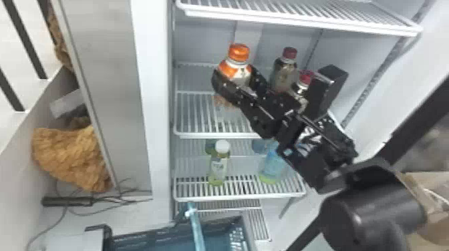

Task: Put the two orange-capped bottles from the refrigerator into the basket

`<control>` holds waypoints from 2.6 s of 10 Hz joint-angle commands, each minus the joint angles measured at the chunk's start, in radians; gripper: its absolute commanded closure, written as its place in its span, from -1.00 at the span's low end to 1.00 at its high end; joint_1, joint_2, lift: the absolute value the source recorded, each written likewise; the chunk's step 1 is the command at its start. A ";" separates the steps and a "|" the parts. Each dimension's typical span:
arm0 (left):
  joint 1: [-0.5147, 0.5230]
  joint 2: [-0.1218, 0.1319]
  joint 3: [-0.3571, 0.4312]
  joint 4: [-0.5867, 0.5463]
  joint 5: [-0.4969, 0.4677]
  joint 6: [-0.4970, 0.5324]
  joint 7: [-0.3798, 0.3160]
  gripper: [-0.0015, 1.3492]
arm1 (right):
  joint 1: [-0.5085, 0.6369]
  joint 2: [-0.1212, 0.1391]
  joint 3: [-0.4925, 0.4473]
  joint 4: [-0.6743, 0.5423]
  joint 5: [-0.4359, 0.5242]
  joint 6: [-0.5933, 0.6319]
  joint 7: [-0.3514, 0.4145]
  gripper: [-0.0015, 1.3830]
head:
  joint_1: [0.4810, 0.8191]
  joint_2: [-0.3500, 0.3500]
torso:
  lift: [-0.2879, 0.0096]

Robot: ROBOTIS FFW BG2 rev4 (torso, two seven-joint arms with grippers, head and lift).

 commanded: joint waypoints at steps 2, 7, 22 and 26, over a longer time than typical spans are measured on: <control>0.007 -0.004 0.007 -0.002 -0.004 0.000 0.000 0.79 | 0.177 0.012 -0.086 -0.280 -0.016 0.225 0.039 0.19 | 0.27 -0.66 | 0.67; 0.002 -0.007 0.005 -0.002 -0.010 0.000 0.000 0.79 | 0.447 0.041 -0.206 -0.577 -0.042 0.598 0.158 0.19 | 0.27 -0.82 | 0.67; -0.012 -0.004 -0.003 0.000 -0.012 0.007 0.000 0.79 | 0.329 -0.003 -0.160 -0.319 -0.110 0.910 0.240 0.19 | 0.27 -0.94 | 0.67; -0.012 -0.006 -0.003 0.000 -0.012 0.007 0.000 0.79 | 0.327 -0.010 -0.156 -0.351 -0.082 0.942 0.255 -0.77 | 0.27 -0.87 | 0.67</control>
